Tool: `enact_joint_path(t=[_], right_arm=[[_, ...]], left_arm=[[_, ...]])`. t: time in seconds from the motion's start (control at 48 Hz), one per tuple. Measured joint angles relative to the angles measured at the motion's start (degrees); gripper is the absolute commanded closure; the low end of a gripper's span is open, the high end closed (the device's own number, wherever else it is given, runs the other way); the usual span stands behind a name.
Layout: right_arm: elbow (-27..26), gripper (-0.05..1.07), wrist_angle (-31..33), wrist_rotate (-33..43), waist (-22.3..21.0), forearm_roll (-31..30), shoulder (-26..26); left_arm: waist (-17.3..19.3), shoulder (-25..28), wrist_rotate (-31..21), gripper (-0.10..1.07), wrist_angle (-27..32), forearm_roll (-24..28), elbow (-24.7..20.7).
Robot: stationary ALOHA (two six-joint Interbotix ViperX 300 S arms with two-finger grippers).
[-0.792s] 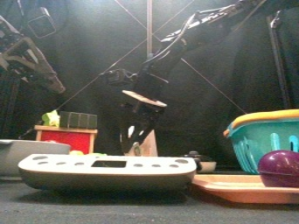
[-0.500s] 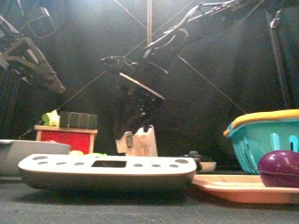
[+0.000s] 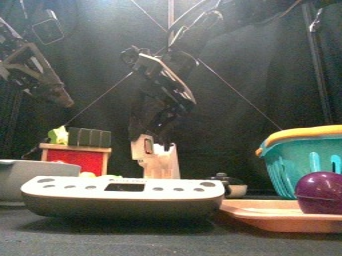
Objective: Drop sushi piece in basket
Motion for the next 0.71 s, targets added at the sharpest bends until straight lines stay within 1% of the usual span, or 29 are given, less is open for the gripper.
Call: enact_joint_path(t=[0.146, 0.396, 0.542, 0.708], right_arm=[[4.0, 0.28, 0.0, 7.9, 0.1, -2.4, -2.9], [11.5, 0.28, 0.6, 24.7, 0.1, -11.3, -8.8], [15.6, 0.28, 3.8, 34.4, 0.1, -15.3, -10.7], [19.9, 0.28, 7.2, 42.6, 0.6, -18.5, -13.0]], left_arm=[[0.0, 0.0, 0.0, 0.13, 0.0, 0.0, 0.0], [0.0, 0.0, 0.0, 0.13, 0.0, 0.0, 0.2], [0.0, 0.0, 0.0, 0.13, 0.0, 0.0, 0.2], [0.0, 0.0, 0.0, 0.13, 0.0, 0.0, 0.2]])
